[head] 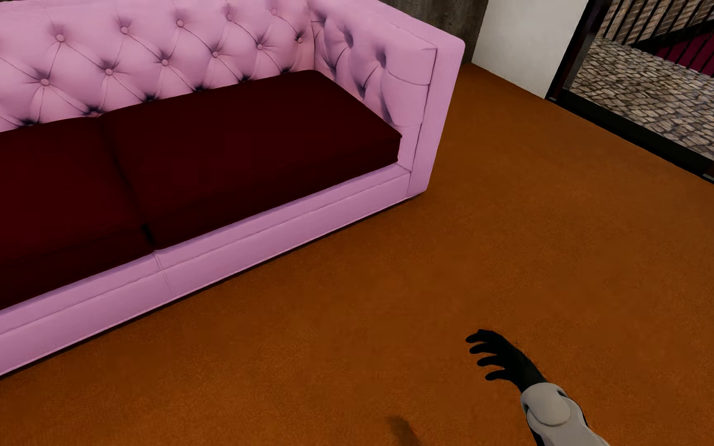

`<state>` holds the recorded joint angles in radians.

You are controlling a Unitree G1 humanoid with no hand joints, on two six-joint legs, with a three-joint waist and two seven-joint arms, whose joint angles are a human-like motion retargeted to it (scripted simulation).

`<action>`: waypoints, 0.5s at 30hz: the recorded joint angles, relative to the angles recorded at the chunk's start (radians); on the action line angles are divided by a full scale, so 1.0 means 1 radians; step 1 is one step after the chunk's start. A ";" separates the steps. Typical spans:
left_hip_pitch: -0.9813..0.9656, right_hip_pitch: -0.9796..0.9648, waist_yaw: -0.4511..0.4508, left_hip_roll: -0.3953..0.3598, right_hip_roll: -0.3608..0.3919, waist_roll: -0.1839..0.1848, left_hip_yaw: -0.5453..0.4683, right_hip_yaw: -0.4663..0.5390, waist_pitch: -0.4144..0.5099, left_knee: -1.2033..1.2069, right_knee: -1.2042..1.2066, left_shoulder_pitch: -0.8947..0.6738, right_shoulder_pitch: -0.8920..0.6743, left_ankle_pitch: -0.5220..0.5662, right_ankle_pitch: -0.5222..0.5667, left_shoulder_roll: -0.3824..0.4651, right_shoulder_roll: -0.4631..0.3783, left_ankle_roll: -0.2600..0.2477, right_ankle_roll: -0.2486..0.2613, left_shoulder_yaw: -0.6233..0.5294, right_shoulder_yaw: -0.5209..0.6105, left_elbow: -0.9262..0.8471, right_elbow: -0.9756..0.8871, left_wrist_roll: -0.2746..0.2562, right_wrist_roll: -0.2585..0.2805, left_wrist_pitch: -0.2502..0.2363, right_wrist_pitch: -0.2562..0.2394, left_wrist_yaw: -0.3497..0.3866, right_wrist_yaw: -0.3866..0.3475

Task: Walk to the light pink sofa

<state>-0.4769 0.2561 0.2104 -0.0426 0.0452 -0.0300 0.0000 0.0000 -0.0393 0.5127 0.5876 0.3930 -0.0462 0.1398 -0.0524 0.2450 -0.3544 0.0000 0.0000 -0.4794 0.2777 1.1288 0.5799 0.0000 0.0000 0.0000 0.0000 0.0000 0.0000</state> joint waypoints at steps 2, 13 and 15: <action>0.092 -0.056 -0.028 -0.060 -0.046 -0.055 0.000 0.000 0.004 0.015 0.200 -0.013 0.079 -0.057 0.281 0.026 0.025 0.000 0.000 0.009 0.080 -0.017 0.075 0.000 0.000 0.000 0.000 0.000 0.000; 0.535 -0.630 -0.447 -0.085 -0.064 -0.043 0.000 0.000 0.076 -0.070 0.150 -0.264 0.345 -0.377 0.225 0.105 0.003 0.000 0.000 0.253 0.332 -0.310 0.505 0.000 0.000 0.000 0.000 0.000 0.000; 0.590 -0.620 -0.471 -0.068 -0.077 -0.061 0.000 0.000 0.073 -0.082 -0.075 -0.272 0.388 -0.417 0.331 0.125 0.008 0.000 0.000 0.276 0.317 -0.385 0.497 0.000 0.000 0.000 0.000 0.000 0.000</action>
<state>0.1127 -0.3638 -0.2601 -0.1111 -0.0313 -0.0906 0.0000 0.0000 0.0334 0.4303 0.5122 0.1211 0.3419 -0.2770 0.2784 0.3698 -0.3464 0.0000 0.0000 -0.2031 0.5942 0.7440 1.0769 0.0000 0.0000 0.0000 0.0000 0.0000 0.0000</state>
